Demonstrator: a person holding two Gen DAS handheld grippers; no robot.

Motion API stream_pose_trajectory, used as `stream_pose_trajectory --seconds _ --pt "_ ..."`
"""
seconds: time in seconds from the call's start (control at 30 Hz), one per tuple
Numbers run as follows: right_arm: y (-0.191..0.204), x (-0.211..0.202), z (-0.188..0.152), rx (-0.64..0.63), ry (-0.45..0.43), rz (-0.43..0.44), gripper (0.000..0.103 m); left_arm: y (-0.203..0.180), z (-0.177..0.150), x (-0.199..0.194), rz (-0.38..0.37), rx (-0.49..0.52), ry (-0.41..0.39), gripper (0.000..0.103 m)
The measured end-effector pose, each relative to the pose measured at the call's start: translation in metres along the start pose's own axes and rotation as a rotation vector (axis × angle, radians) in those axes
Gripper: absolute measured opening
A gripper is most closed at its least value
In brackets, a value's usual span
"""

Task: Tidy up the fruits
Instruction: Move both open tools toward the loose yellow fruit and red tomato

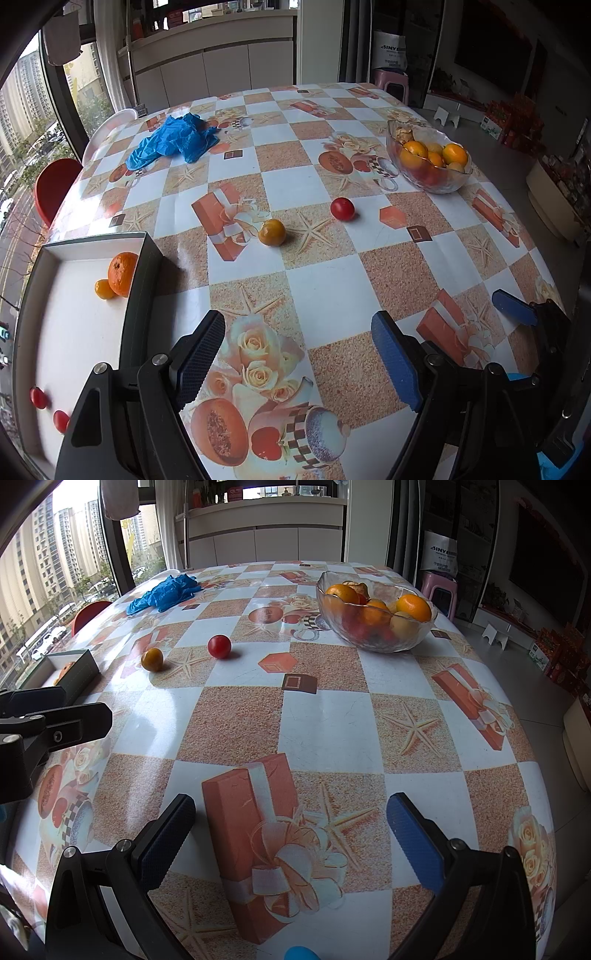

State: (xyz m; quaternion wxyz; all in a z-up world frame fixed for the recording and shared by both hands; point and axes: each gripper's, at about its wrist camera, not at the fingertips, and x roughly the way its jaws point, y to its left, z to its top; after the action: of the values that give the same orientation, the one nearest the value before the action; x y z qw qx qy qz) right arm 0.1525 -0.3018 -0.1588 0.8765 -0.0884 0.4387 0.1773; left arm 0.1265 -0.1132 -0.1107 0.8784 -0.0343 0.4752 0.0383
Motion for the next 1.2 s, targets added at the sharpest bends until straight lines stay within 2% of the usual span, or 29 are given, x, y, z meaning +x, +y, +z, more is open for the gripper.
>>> stream_pose_trajectory --seconds 0.67,1.2 --pt "0.000 0.000 0.000 0.000 0.000 0.000 0.103 -0.001 0.005 0.003 0.007 0.000 0.000 0.083" --pt "0.000 0.000 0.000 -0.001 0.000 0.000 0.103 0.025 0.026 0.038 0.043 -0.045 0.009 0.082"
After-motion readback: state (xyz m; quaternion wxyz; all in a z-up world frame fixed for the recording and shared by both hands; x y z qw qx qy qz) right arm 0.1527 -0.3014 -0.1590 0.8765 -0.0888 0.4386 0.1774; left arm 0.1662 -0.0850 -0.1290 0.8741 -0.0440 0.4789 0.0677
